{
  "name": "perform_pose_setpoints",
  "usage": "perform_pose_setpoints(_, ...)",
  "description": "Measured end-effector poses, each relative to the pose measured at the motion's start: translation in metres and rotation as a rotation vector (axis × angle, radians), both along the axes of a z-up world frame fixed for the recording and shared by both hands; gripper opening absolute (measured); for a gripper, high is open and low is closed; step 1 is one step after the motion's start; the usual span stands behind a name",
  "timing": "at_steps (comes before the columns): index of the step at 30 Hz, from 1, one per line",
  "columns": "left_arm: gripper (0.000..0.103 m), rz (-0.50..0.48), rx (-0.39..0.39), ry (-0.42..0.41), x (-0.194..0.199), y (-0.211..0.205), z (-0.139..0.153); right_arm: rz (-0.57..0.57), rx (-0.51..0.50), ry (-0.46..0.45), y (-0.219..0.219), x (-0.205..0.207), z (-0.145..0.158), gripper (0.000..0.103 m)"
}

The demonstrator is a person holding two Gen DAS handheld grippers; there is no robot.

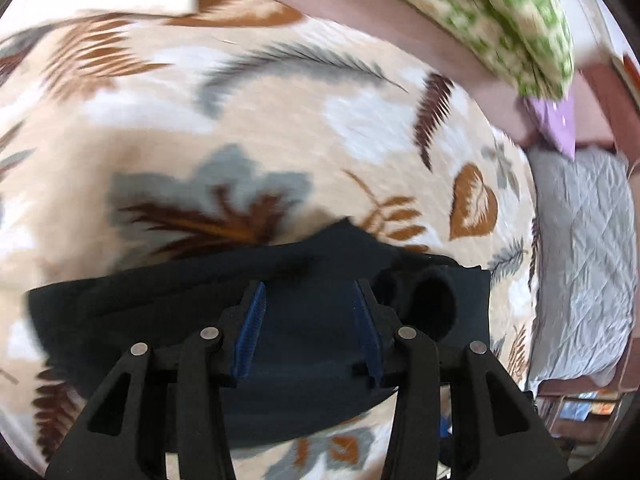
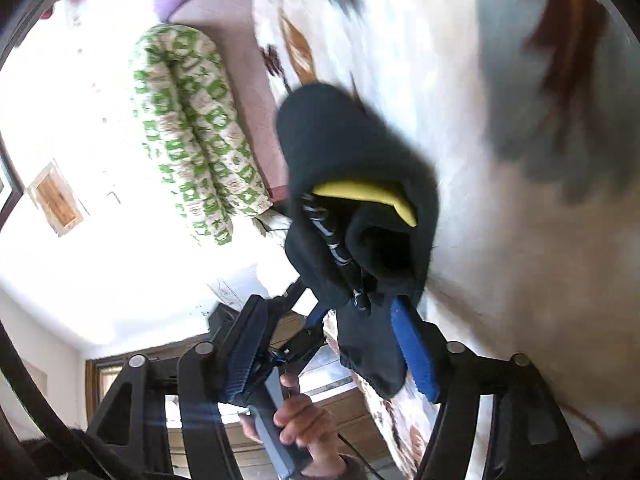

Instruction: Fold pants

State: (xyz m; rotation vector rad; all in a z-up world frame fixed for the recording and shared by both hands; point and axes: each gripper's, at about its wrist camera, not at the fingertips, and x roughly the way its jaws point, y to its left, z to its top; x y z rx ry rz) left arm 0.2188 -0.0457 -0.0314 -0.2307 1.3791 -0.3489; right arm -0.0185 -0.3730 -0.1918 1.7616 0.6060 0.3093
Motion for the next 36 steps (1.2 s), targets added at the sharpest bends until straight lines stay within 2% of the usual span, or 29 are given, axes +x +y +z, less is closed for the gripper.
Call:
perform_pose_setpoints(2, 0.043, 0.027, 0.021, 0.002, -0.007, 0.023, 0.005, 0.001, -0.070, -0.003, -0.007, -0.011, 0.013, 0.076)
perform_pose_setpoints(4, 0.043, 0.050, 0.028, -0.002, -0.018, 0.049, 0.010, 0.043, -0.141, 0.000, -0.008, -0.016, 0.026, 0.078)
perform_pose_setpoints(7, 0.043, 0.088, 0.037, -0.012, -0.035, 0.089, 0.019, 0.129, -0.223, -0.012, 0.017, -0.011, 0.042, 0.078)
perform_pose_setpoints(10, 0.043, 0.127, 0.040, -0.009, -0.050, 0.131, 0.023, 0.264, -0.307, -0.026, 0.054, 0.006, 0.056, 0.079)
perform_pose_setpoints(12, 0.043, 0.148, 0.038, 0.002, -0.060, 0.154, 0.021, 0.376, -0.433, -0.035, 0.094, 0.014, 0.060, 0.079)
perform_pose_setpoints(15, 0.043, 0.184, -0.006, 0.033, -0.074, 0.178, 0.013, 0.551, -0.774, -0.059, 0.152, 0.029, 0.080, 0.079)
perform_pose_setpoints(18, 0.043, 0.201, -0.086, 0.071, -0.090, 0.191, 0.001, 0.635, -1.101, -0.118, 0.193, 0.037, 0.103, 0.079)
perform_pose_setpoints(21, 0.043, 0.193, -0.129, 0.090, -0.103, 0.187, -0.010, 0.661, -1.224, -0.152, 0.201, 0.051, 0.120, 0.079)
perform_pose_setpoints(24, 0.043, 0.197, -0.118, 0.076, -0.108, 0.186, -0.012, 0.737, -1.312, -0.169, 0.216, 0.075, 0.135, 0.080)
perform_pose_setpoints(25, 0.043, 0.198, -0.124, 0.072, -0.107, 0.188, -0.012, 0.756, -1.343, -0.168, 0.223, 0.076, 0.134, 0.080)
perform_pose_setpoints(30, 0.043, 0.243, -0.163, 0.077, -0.099, 0.209, -0.009, 0.807, -1.487, -0.281, 0.278, 0.062, 0.117, 0.081)
perform_pose_setpoints(36, 0.043, 0.264, -0.193, 0.083, -0.099, 0.227, -0.013, 0.897, -1.679, -0.324, 0.325, 0.077, 0.093, 0.078)
